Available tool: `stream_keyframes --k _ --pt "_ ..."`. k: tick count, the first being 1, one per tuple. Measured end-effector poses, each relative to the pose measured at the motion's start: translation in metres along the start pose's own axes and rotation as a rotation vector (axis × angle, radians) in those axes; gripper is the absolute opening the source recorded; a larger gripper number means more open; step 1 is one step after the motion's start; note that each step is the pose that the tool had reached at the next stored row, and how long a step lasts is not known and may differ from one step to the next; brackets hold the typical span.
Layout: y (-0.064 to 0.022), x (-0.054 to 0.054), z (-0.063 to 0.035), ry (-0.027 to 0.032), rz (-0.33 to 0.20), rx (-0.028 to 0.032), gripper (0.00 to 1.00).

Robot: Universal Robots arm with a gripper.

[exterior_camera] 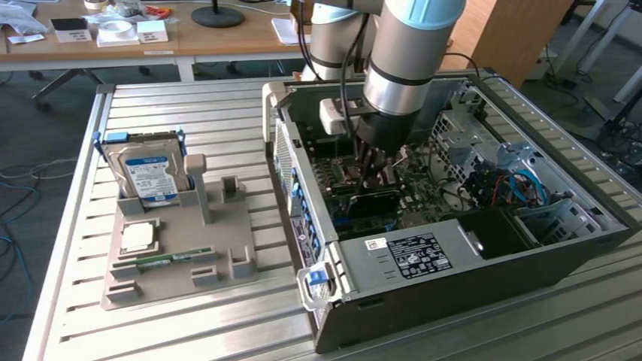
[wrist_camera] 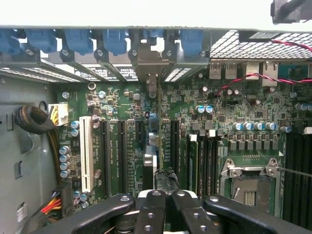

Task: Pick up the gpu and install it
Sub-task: 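Press down on the gpu until it lock into place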

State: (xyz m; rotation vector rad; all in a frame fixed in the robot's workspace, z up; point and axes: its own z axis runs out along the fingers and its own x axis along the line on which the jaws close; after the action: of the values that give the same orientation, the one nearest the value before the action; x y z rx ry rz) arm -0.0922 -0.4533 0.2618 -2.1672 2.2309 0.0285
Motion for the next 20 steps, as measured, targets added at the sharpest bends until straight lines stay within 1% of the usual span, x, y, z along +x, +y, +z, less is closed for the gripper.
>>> stream_keyframes --k 16,18,20 --pt "0.0006 0.0000 0.0005 -0.0002 0.000 0.0001 0.11" --pt "0.0006 -0.0001 -0.0006 -0.0014 0.000 0.0006 0.11" --pt "0.0006 -0.0001 -0.0041 -0.0001 0.000 0.0001 0.11"
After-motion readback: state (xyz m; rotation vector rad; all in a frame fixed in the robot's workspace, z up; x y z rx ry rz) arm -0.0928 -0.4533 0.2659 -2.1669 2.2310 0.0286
